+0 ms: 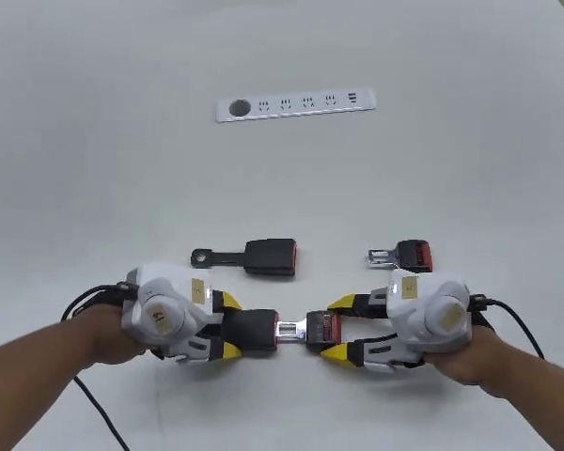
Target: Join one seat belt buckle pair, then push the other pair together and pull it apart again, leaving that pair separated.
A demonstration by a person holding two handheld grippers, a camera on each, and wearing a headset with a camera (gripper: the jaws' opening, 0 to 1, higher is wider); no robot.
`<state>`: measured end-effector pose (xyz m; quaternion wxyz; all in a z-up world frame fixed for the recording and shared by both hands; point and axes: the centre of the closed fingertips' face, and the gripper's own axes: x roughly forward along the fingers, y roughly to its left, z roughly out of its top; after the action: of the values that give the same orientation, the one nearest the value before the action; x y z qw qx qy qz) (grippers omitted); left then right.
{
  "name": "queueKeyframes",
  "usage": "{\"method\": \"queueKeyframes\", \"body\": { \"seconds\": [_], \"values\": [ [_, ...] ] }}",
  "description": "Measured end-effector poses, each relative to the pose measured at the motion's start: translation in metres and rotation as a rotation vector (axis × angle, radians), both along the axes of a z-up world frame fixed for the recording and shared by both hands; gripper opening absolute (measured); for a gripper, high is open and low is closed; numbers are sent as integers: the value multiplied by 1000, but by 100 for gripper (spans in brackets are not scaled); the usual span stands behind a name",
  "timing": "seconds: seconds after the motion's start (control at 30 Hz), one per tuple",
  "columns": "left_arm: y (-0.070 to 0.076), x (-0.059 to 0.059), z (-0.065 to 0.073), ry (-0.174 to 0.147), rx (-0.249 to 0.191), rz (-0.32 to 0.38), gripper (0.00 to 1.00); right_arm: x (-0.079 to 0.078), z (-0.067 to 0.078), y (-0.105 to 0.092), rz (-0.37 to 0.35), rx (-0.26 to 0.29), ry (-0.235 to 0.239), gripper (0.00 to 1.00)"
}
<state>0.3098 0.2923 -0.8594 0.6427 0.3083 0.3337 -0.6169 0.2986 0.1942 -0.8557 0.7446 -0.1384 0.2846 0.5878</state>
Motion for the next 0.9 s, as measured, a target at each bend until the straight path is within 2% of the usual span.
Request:
{"method": "queueKeyframes", "body": {
  "seconds": [0.13, 0.33, 0.5, 0.63, 0.9],
  "values": [
    [0, 0, 0, -1, 0, -3, 34, 1, 0, 2, 10, -20, -7, 36],
    [0, 0, 0, -1, 4, -3, 34, 1, -1, 15, 15, -15, -2, 36],
    [0, 0, 0, -1, 2, -2, 34, 2, 0, 13, 13, -14, 8, 36],
    [0, 0, 0, -9, 15, -28, 34, 3, 0, 17, 1, -17, 9, 35],
    [-1, 1, 0, -9, 9, -32, 34, 5, 0, 24, 9, -28, 18, 35]
  ]
}}
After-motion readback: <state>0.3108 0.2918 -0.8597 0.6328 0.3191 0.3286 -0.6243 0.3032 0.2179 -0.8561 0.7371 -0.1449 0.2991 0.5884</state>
